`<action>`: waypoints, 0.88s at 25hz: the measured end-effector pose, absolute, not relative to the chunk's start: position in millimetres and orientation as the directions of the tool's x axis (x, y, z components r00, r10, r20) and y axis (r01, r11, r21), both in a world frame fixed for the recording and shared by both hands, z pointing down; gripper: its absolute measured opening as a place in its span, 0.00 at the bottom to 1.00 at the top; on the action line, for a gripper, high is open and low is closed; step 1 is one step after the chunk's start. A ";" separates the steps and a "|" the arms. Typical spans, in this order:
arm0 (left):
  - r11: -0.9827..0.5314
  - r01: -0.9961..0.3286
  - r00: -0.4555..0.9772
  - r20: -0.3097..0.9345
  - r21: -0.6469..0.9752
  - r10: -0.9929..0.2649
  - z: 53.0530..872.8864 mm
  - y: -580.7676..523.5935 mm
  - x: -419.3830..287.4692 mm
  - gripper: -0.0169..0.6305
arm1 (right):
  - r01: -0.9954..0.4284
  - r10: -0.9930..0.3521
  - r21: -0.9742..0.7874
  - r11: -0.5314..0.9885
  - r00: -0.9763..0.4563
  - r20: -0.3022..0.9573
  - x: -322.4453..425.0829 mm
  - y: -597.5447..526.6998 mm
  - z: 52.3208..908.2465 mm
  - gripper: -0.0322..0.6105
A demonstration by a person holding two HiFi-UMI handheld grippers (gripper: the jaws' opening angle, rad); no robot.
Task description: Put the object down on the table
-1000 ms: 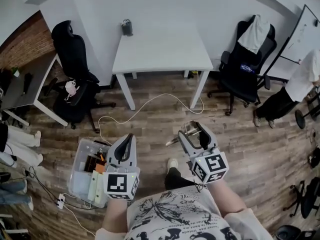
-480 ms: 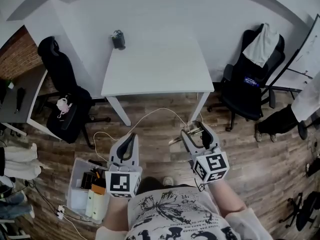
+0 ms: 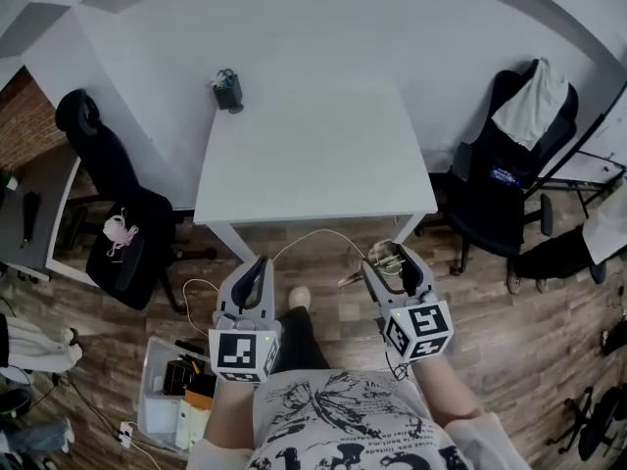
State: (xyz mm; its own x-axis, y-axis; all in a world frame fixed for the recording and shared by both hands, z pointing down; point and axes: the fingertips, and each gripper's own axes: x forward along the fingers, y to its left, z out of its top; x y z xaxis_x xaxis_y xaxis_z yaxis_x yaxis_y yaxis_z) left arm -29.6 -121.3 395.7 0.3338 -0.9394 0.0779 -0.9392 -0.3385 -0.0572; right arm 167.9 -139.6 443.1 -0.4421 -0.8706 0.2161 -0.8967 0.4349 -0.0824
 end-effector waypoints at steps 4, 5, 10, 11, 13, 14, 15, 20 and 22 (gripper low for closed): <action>-0.394 -0.917 0.389 0.075 -0.067 -0.918 396.2 -202.1 -39.2 0.05 | -0.913 -0.883 -0.083 0.399 -0.407 0.235 152.6 -213.6 448.4 0.49; -0.401 -0.914 0.396 0.073 -0.066 -0.915 393.2 -222.9 -43.7 0.05 | -0.917 -0.885 -0.084 0.391 -0.399 0.240 148.0 -233.1 448.1 0.48; -0.414 -0.909 0.411 0.056 -0.057 -0.910 375.2 -320.7 -74.1 0.05 | -0.926 -0.892 -0.073 0.371 -0.377 0.247 118.3 -327.5 440.9 0.49; -0.422 -0.905 0.419 0.052 -0.059 -0.906 377.6 -337.6 -80.6 0.05 | -0.927 -0.893 -0.072 0.368 -0.374 0.249 112.0 -344.7 440.5 0.49; -0.432 -0.900 0.430 0.045 -0.064 -0.902 380.7 -368.6 -94.4 0.05 | -0.928 -0.892 -0.070 0.366 -0.371 0.258 98.0 -376.5 442.4 0.49; -0.433 -0.899 0.431 0.043 -0.067 -0.901 380.9 -382.6 -101.1 0.05 | -0.928 -0.890 -0.068 0.367 -0.371 0.266 91.2 -391.0 444.8 0.49; -0.434 -0.898 0.432 0.042 -0.070 -0.901 381.4 -395.4 -107.1 0.05 | -0.928 -0.887 -0.066 0.367 -0.370 0.277 85.1 -404.8 448.3 0.49; -0.429 -0.902 0.426 0.058 -0.054 -0.903 387.0 -443.0 -128.3 0.05 | -0.928 -0.861 -0.074 0.365 -0.367 0.353 62.7 -460.4 482.2 0.49; -0.427 -0.903 0.424 0.064 -0.046 -0.904 389.7 -456.5 -134.4 0.05 | -0.926 -0.843 -0.075 0.370 -0.369 0.392 55.2 -477.6 500.3 0.49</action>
State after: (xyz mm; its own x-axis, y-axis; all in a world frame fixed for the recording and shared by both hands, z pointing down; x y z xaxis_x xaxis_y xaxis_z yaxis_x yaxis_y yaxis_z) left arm -134.4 -456.5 389.7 0.4235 -0.9036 0.0636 -0.9032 -0.4266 -0.0464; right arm 55.2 -477.6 500.3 -0.3687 -0.8428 0.3922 -0.9260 0.3700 -0.0753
